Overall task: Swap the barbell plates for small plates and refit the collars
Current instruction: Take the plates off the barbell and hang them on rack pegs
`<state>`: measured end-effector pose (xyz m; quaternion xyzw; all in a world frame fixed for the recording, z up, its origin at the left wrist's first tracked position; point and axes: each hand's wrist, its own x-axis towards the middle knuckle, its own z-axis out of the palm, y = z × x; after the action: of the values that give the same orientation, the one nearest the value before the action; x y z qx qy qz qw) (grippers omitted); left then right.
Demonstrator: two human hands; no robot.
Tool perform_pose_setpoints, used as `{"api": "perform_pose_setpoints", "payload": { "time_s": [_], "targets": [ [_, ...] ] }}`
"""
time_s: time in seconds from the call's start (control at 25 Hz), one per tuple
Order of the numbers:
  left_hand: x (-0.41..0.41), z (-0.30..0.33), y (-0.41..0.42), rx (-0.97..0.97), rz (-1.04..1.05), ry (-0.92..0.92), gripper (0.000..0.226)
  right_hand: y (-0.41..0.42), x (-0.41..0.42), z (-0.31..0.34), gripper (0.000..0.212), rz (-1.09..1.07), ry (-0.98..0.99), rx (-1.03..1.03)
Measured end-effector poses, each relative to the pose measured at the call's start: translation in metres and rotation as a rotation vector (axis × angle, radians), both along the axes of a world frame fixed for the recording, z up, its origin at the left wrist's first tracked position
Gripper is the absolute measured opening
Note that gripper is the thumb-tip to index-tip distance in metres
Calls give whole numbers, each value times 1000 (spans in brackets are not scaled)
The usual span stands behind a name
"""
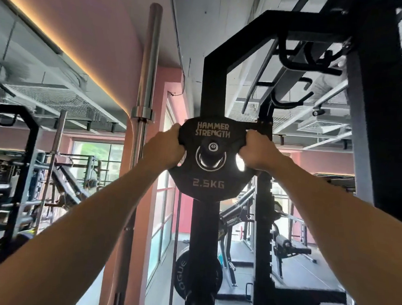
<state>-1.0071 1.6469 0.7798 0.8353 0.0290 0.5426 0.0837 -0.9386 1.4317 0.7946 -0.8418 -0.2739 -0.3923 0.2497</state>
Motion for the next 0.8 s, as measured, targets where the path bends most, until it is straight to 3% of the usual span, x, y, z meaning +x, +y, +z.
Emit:
{"api": "perform_pose_setpoints", "payload": {
  "time_s": [0.32,0.52,0.68,0.8],
  "targets": [
    [70,2,21,32,75,3,20,26,73,-11,19,27,94,84],
    [104,-8,39,41,-61,48,33,40,114,-9,24,10,51,50],
    [103,-2,42,92,-108,78,34,37,112,-9,18,-24,50,43],
    [101,-3,37,70,-59,62,31,40,100,-13,29,-72,0,30]
  ]
}}
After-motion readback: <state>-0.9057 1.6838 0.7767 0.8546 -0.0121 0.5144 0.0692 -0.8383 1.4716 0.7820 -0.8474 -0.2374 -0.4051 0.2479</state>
